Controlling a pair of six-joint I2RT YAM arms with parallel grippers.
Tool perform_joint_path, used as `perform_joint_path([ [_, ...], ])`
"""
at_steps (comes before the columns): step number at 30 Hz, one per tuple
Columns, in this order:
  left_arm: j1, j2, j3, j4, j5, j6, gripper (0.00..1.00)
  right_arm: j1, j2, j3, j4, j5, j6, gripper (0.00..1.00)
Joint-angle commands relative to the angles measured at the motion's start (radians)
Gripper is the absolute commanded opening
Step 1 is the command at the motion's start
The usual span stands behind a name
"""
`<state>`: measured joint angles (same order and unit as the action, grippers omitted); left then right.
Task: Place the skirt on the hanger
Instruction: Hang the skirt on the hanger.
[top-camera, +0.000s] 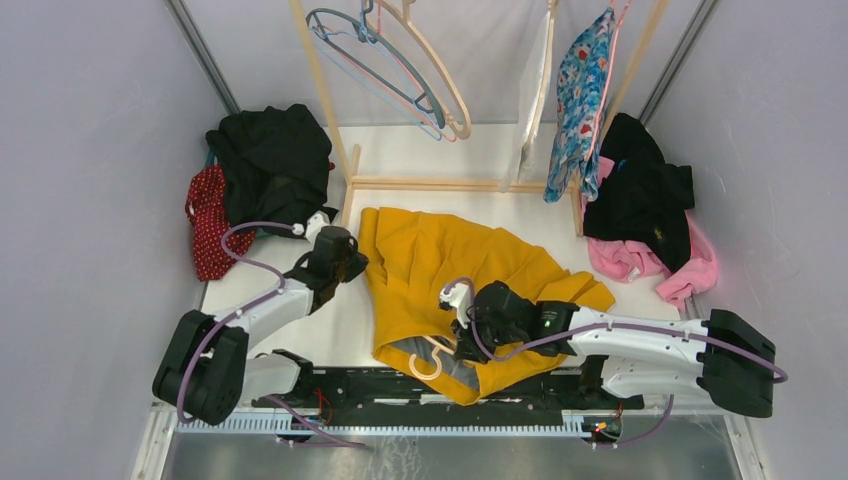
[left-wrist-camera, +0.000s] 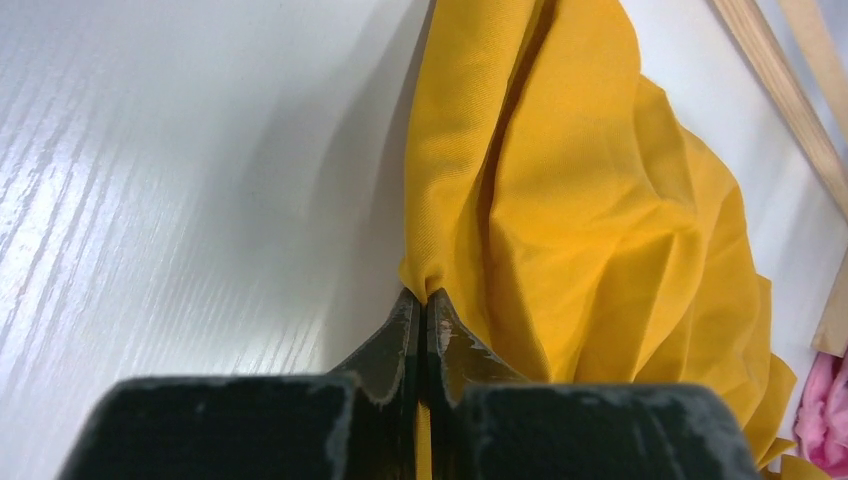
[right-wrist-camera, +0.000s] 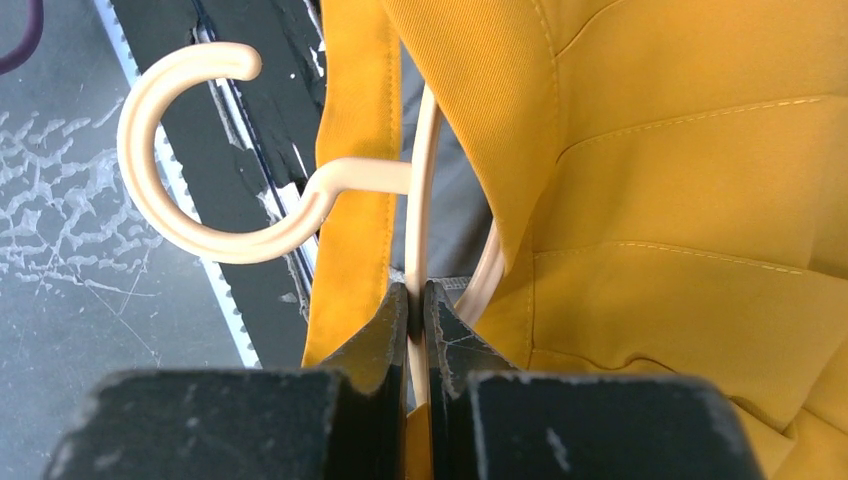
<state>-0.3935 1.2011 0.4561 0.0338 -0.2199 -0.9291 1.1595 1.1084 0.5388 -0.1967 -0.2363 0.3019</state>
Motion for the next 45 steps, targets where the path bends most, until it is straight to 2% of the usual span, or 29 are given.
perform_joint_path([
  [1, 0.017, 0.048, 0.066, 0.052, -0.001, 0.073, 0.03, 0.031, 0.005, 0.022, -0.02, -0.038, 0.012, 0.01],
  [13, 0.042, 0.13, 0.114, 0.074, 0.011, 0.111, 0.03, 0.072, -0.018, 0.02, -0.046, -0.045, 0.04, 0.01],
  [25, 0.044, 0.094, 0.147, 0.029, 0.059, 0.142, 0.06, 0.075, -0.04, 0.126, -0.117, -0.093, 0.095, 0.01],
  [32, 0.044, 0.018, 0.184, -0.061, 0.081, 0.175, 0.17, 0.075, -0.025, 0.192, -0.12, -0.108, 0.136, 0.01],
  [37, 0.044, -0.032, 0.21, -0.123, 0.084, 0.195, 0.29, 0.074, -0.01, 0.214, -0.073, -0.126, 0.188, 0.01],
  [45, 0.044, -0.103, 0.275, -0.23, 0.061, 0.226, 0.37, 0.009, -0.036, 0.271, -0.034, -0.217, 0.265, 0.01],
])
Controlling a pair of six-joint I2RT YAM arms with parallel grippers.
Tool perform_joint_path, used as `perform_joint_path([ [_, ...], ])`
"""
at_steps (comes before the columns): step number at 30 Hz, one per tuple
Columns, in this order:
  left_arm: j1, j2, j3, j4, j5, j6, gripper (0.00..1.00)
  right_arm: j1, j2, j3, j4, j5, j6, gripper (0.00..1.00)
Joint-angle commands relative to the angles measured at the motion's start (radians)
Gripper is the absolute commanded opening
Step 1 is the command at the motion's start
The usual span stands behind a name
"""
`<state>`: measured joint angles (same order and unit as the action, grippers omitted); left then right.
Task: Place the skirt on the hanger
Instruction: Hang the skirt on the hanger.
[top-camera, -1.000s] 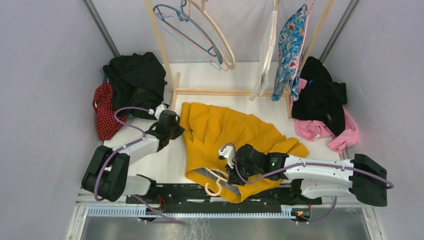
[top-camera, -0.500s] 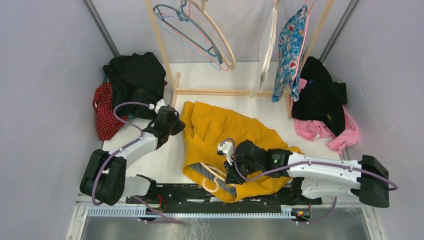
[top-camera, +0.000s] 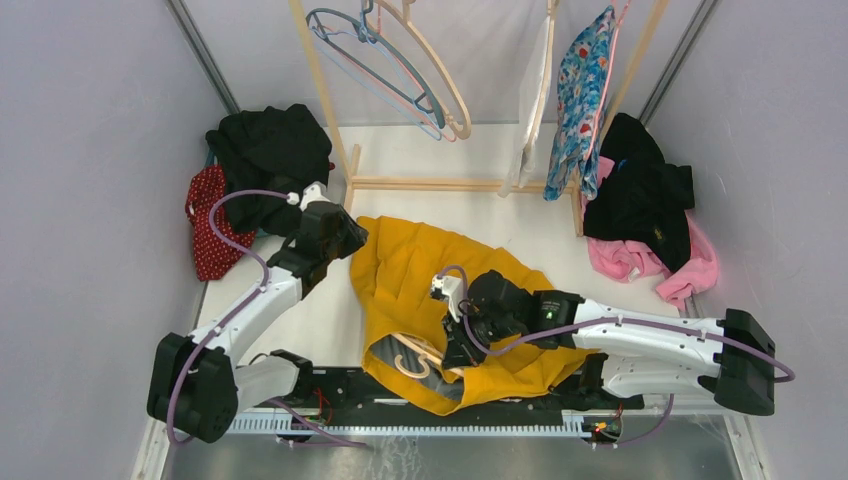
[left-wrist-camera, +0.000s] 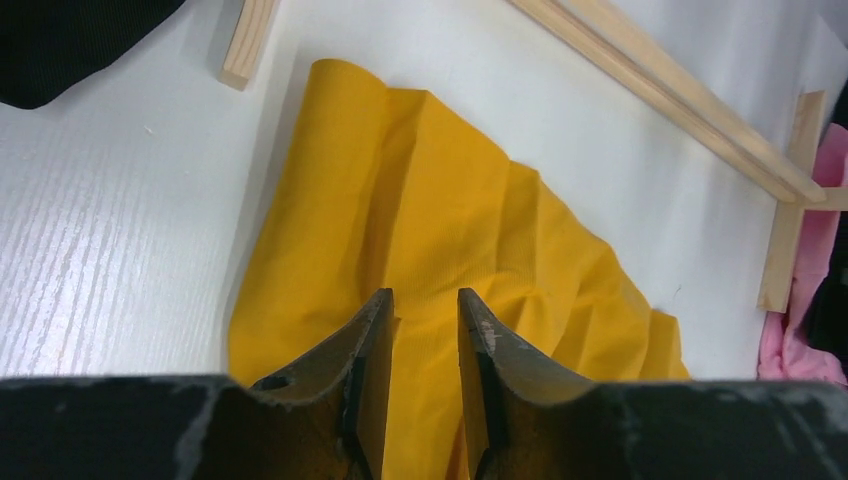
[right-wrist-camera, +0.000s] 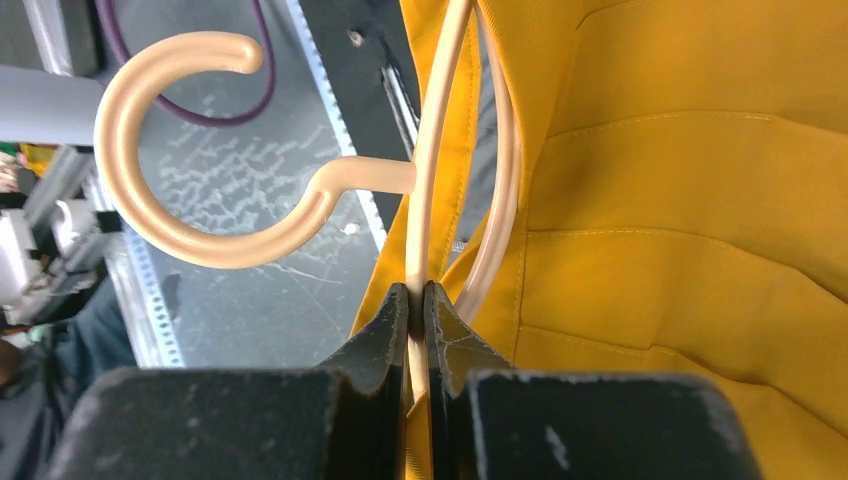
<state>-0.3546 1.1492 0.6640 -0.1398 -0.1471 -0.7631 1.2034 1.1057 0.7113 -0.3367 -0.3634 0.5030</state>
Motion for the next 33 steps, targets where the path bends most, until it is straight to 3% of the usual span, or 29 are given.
perform_joint_path([
  [1, 0.005, -0.062, 0.076, -0.07, -0.013, 0.063, 0.38, -0.045, -0.036, 0.108, 0.108, -0.103, 0.074, 0.01],
  [9, 0.005, -0.146, 0.167, -0.194, -0.049, 0.089, 0.39, -0.132, -0.055, 0.115, 0.24, -0.227, 0.193, 0.01],
  [16, 0.009, -0.187, 0.251, -0.288, -0.073, 0.12, 0.39, -0.209, -0.123, 0.158, 0.259, -0.268, 0.259, 0.01],
  [25, 0.011, -0.217, 0.285, -0.327, -0.058, 0.122, 0.39, -0.317, -0.181, 0.254, 0.217, -0.303, 0.29, 0.01],
  [33, 0.011, -0.227, 0.292, -0.333, -0.036, 0.12, 0.38, -0.394, -0.174, 0.269, 0.323, -0.362, 0.387, 0.01],
])
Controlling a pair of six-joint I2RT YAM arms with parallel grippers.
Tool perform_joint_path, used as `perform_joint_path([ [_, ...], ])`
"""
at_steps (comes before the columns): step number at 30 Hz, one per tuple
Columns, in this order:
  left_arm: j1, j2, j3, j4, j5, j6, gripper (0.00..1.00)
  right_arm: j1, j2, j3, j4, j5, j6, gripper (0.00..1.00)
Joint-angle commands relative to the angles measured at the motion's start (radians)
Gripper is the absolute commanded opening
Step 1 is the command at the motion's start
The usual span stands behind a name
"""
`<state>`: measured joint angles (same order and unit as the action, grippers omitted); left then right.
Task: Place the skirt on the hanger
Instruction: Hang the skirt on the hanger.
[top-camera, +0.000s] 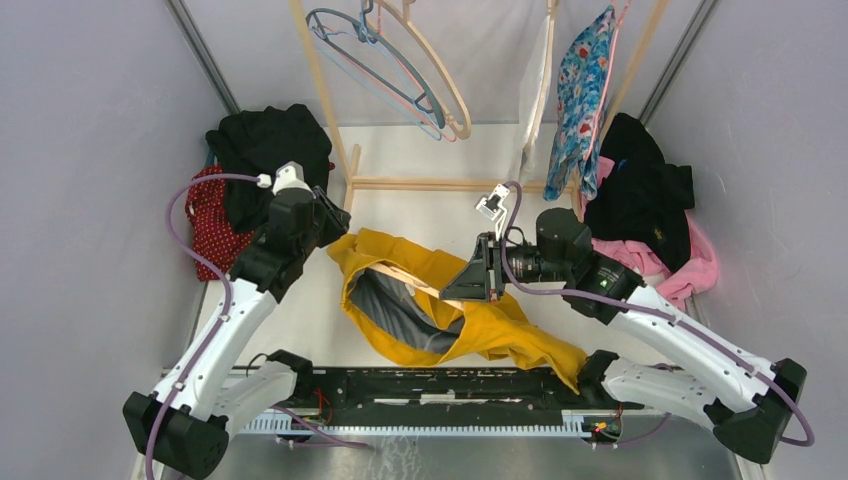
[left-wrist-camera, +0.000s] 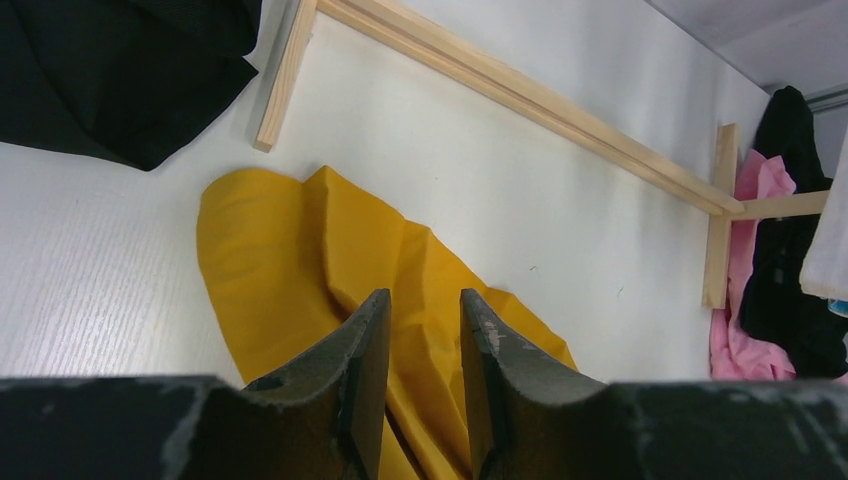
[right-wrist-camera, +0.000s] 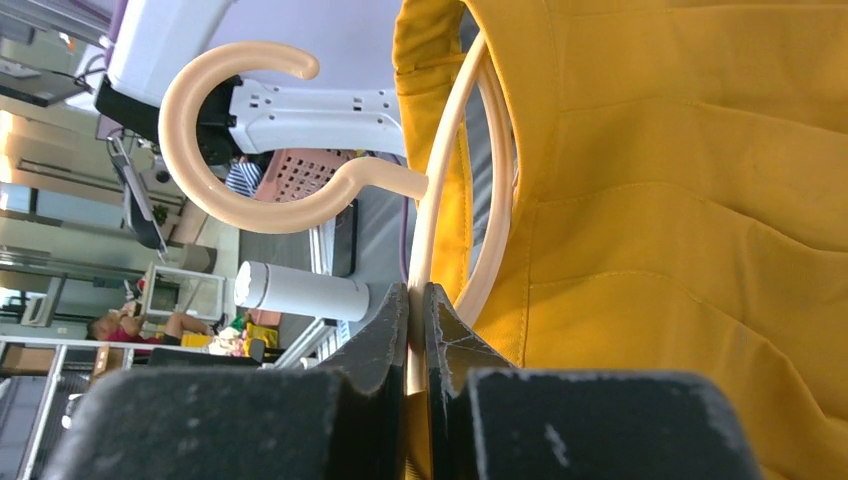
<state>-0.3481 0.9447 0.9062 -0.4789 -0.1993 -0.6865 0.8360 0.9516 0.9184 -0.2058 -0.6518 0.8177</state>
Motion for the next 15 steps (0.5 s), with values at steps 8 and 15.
perform_joint_path([
  [8, 0.004, -0.062, 0.078, -0.058, 0.022, 0.053, 0.38, -0.059, 0.033, -0.025, 0.391, -0.117, 0.192, 0.01],
  [15, 0.006, -0.12, 0.233, -0.214, -0.033, 0.086, 0.38, -0.085, 0.104, -0.136, 0.665, -0.15, 0.341, 0.01],
])
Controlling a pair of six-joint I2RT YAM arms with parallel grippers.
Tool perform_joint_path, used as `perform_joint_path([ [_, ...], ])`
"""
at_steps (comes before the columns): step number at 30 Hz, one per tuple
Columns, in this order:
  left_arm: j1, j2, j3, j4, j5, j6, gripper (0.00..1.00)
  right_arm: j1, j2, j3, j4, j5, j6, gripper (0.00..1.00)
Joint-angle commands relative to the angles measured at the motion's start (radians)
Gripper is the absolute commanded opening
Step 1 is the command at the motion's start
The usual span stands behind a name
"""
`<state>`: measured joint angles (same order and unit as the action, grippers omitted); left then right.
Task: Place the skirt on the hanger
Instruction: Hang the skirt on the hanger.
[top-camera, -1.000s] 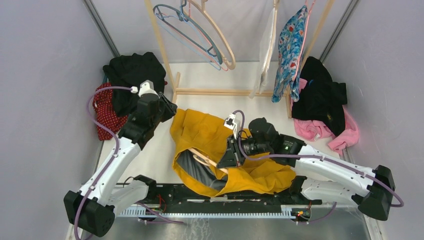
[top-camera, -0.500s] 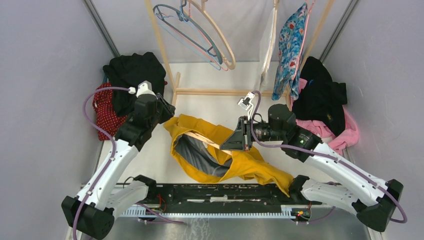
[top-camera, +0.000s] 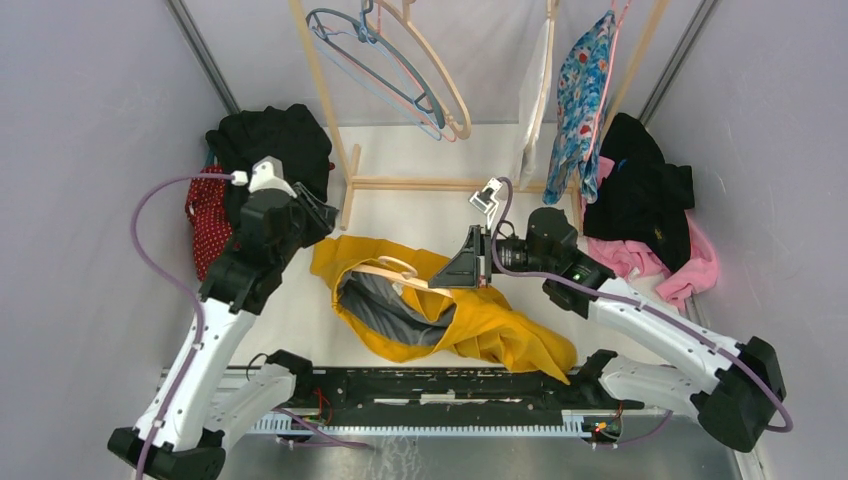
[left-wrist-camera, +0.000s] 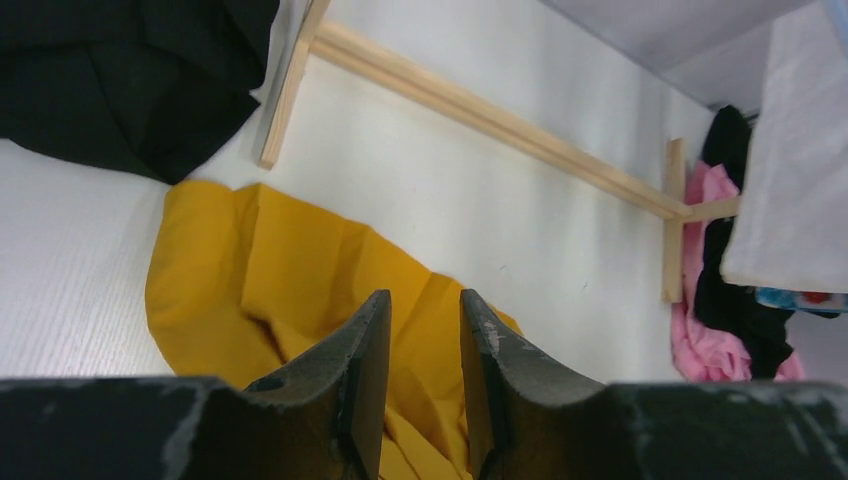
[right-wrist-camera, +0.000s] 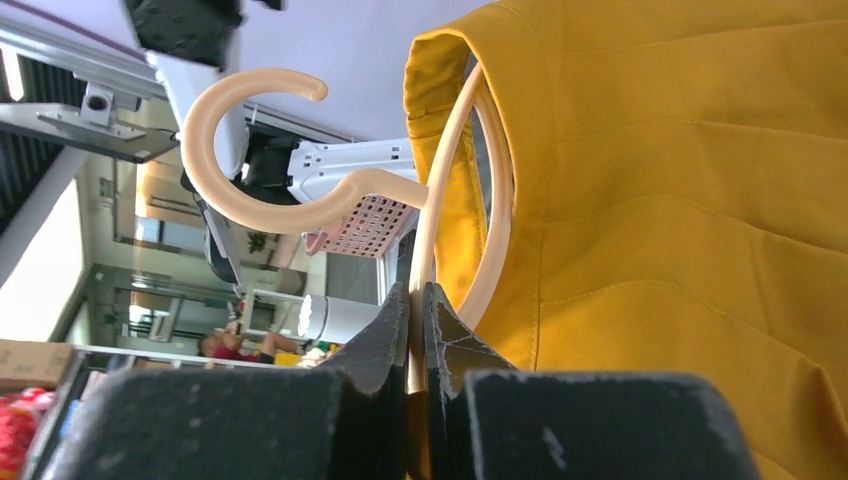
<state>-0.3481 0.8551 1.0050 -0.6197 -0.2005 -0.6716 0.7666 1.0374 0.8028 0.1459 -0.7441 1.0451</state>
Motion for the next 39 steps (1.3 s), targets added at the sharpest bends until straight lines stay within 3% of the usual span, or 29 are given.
perform_joint_path([
  [1, 0.005, -0.03, 0.16, -0.097, -0.032, 0.078, 0.38, -0.018, 0.028, -0.026, 0.339, -0.061, 0.128, 0.01],
  [8, 0.004, -0.092, 0.26, -0.191, 0.127, 0.067, 0.3, -0.038, 0.065, -0.037, 0.42, -0.069, 0.179, 0.01],
  [11, 0.005, -0.143, 0.243, -0.208, 0.215, 0.044, 0.25, -0.045, 0.073, -0.037, 0.425, -0.072, 0.18, 0.01],
  [18, 0.004, -0.219, 0.137, -0.171, 0.443, -0.005, 0.22, -0.054, 0.087, -0.048, 0.454, -0.072, 0.191, 0.01],
  [28, 0.005, -0.268, -0.01, 0.012, 0.683, -0.116, 0.29, -0.059, 0.103, -0.035, 0.459, -0.065, 0.193, 0.01],
  [39, 0.004, -0.267, -0.024, 0.032, 0.736, -0.102, 0.34, -0.069, 0.15, -0.011, 0.471, -0.051, 0.192, 0.01],
])
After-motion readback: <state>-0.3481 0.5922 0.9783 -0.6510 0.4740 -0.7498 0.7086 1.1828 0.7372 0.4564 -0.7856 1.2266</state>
